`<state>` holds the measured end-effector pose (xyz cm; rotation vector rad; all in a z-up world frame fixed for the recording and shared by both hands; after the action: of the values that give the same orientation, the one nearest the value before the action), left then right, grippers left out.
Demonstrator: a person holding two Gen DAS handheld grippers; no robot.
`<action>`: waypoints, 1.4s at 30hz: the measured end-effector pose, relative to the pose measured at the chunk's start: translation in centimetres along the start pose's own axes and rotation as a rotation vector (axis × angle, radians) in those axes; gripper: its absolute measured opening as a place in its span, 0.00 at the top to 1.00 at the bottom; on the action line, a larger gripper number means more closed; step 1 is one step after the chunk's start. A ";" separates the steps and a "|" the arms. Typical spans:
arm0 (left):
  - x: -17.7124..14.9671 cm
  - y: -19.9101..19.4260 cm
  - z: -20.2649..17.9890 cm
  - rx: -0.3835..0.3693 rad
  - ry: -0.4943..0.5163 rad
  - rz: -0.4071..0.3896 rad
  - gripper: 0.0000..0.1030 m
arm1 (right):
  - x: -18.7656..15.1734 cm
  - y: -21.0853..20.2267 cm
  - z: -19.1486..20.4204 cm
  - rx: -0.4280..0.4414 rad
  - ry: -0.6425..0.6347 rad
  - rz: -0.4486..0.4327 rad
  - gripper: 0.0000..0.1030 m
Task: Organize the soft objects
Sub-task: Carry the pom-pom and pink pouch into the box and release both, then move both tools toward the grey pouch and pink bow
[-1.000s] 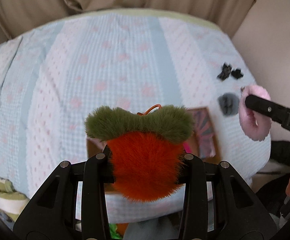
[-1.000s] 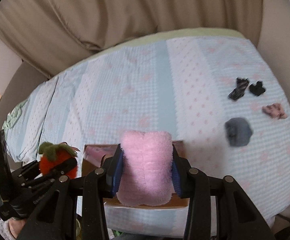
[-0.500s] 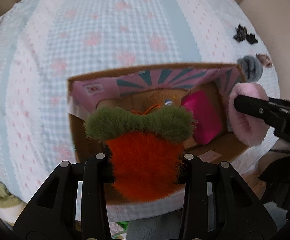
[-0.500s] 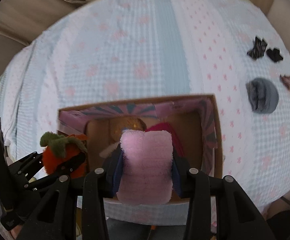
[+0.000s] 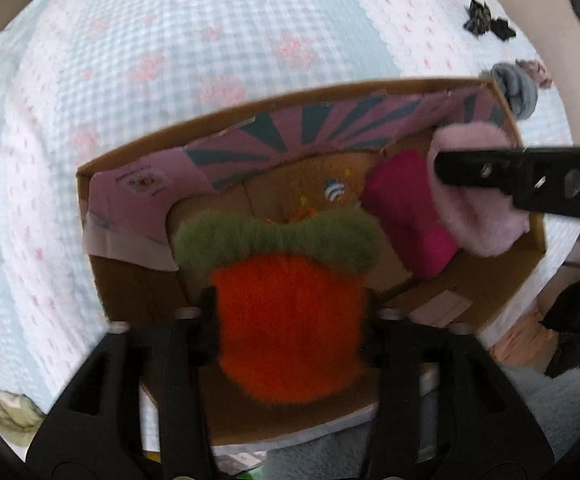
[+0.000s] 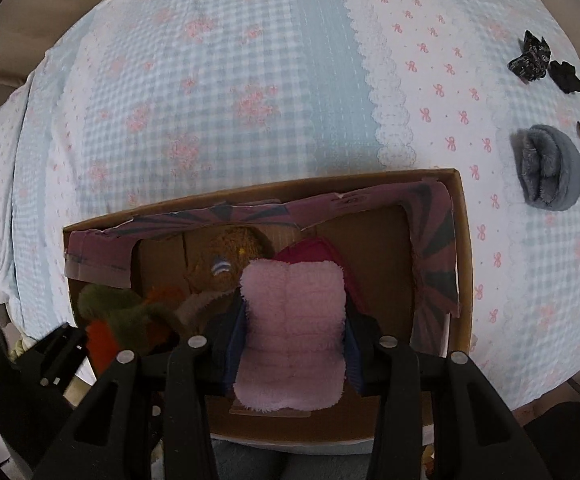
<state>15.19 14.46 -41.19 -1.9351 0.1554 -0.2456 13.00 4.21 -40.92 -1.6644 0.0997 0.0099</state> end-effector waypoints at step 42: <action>-3.7 -16.4 -4.9 -0.020 -0.016 -0.357 0.00 | -6.9 -18.1 -4.8 -0.005 0.026 -0.538 0.00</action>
<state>10.22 16.88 -24.61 -1.9757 -0.2020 -0.4658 7.19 1.53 -22.03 -1.6514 -0.3302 -0.4180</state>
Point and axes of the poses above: each gripper's, at about its wrist camera, not at the fingertips, and y roughly the way its jaws point, z to its left, x to its top, the point moved 5 cm from there along y, roughly the way its jaws point, and after that the axes turned 15 degrees about -x, right-handed, at the moved point
